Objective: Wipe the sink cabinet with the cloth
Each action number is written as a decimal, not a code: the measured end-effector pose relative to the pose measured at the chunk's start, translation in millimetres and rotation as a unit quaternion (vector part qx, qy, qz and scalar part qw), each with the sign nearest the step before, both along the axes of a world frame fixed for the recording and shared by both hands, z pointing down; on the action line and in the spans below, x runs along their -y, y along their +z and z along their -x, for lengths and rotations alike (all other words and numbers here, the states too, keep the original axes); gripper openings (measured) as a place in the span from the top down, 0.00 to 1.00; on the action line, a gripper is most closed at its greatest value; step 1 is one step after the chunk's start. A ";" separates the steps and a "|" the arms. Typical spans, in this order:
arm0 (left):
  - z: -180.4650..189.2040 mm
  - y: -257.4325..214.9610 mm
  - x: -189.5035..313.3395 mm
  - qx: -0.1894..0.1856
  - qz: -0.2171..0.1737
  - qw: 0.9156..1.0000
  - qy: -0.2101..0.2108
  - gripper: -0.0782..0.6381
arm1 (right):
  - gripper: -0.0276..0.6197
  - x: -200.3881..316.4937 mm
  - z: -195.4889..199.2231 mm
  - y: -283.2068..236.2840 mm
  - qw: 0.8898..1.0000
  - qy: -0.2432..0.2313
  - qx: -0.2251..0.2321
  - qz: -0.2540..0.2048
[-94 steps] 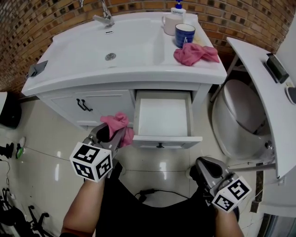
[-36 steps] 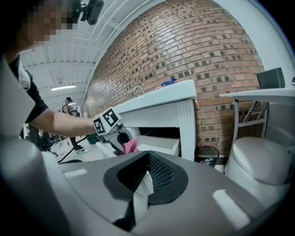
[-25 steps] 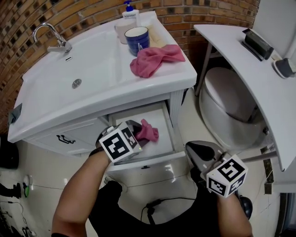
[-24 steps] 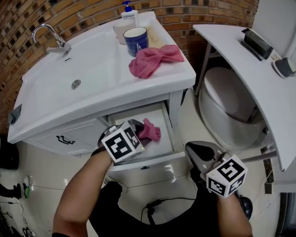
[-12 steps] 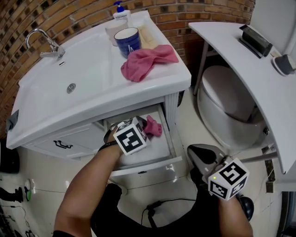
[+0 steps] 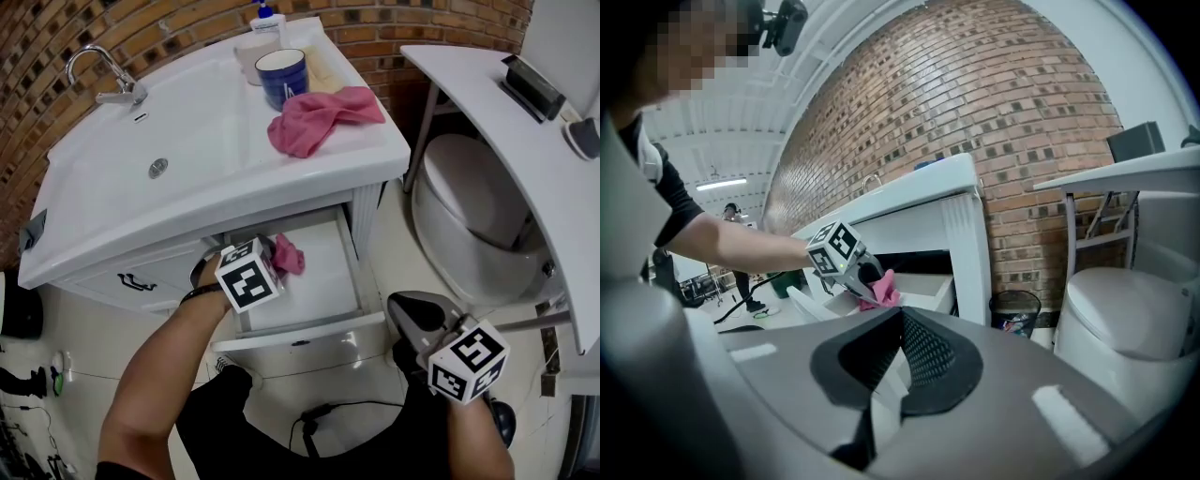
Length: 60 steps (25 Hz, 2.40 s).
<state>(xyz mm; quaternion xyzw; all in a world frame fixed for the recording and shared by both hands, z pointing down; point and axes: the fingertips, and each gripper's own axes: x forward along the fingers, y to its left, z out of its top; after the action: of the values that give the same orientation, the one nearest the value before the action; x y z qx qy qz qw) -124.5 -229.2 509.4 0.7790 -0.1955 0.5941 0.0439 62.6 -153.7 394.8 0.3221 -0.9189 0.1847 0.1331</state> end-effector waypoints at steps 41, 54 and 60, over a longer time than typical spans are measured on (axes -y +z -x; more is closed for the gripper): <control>-5.1 17.1 56.6 0.146 -0.120 0.982 0.022 0.75 | 0.95 -9.5 -10.8 0.9 1.000 0.002 0.010 0.003; 43.7 16.7 41.2 0.149 -0.092 0.984 -0.025 0.75 | 0.95 -18.1 -4.3 -2.6 1.000 -0.003 -0.002 0.003; 31.0 -13.5 22.9 0.087 -0.111 0.989 -0.040 0.75 | 0.95 -24.9 0.2 -10.9 1.000 -0.013 -0.009 0.000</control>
<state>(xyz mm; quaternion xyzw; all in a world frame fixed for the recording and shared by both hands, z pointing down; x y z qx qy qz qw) -155.5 -252.1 495.9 0.7161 -0.2942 0.6319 -0.0368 62.3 -128.7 383.9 0.3121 -0.9217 0.1799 0.1441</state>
